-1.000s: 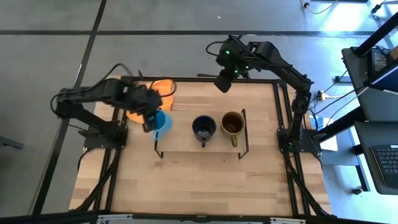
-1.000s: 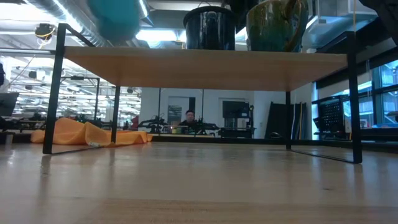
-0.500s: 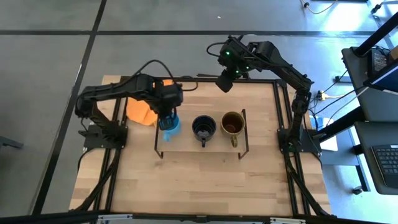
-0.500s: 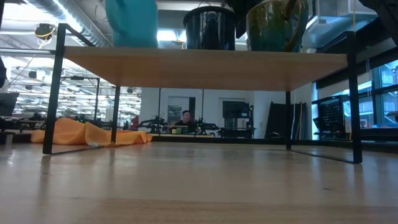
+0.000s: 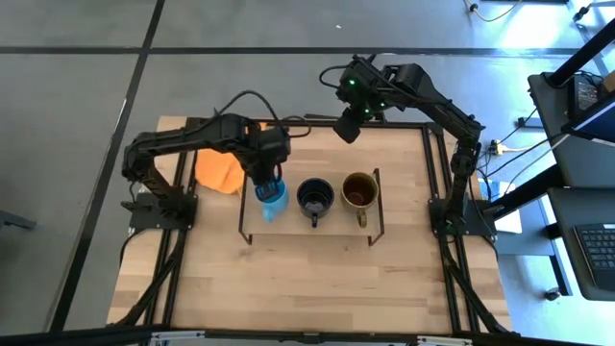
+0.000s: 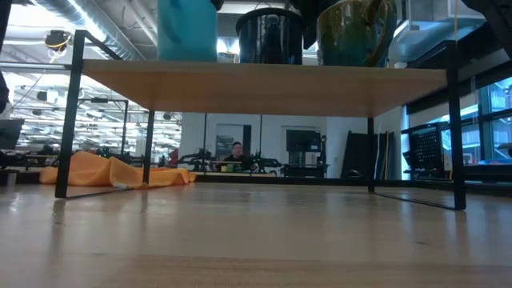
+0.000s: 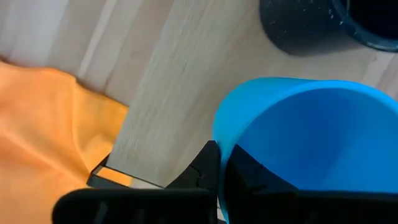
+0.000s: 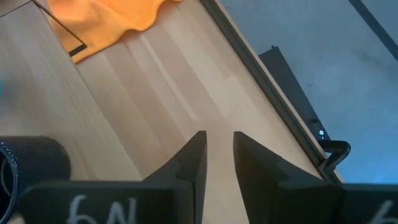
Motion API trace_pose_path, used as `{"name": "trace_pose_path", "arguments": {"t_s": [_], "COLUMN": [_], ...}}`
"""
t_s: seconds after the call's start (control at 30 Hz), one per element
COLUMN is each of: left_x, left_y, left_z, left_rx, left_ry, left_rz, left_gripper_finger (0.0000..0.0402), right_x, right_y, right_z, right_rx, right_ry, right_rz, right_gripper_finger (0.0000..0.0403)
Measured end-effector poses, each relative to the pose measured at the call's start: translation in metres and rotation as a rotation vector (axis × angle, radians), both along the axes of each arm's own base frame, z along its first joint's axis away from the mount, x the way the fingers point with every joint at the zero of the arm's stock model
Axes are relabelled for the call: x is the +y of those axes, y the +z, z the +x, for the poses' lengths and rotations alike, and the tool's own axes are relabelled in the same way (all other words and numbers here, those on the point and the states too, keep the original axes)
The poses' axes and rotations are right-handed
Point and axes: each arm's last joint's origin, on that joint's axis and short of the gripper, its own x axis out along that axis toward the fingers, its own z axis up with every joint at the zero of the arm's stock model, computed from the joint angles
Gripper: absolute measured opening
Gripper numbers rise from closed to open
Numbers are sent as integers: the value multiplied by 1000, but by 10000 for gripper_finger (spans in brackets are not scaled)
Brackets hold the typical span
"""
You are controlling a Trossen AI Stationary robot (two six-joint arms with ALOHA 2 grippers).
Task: Stack small to large cups/mugs on shelf
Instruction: Put the light blue mug on the shelf
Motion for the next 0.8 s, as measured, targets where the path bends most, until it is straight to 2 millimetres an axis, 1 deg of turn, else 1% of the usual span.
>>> {"name": "trace_pose_path", "arguments": {"t_s": [0.1,0.3,0.8], "left_x": [-1,0,-2], "left_y": [-4,-8,-9], "left_z": [4,6,6], "left_rx": [16,51,43], "left_ry": [1,26,51], "left_rz": [-4,9,3], "left_gripper_finger": [0,0,8], "right_x": [0,0,0], "right_y": [0,0,0], "right_z": [0,0,0], "right_rx": [1,3,10], "right_ry": [2,7,27], "right_rz": [-1,-3,-13], "right_gripper_finger": [81,81,81]}}
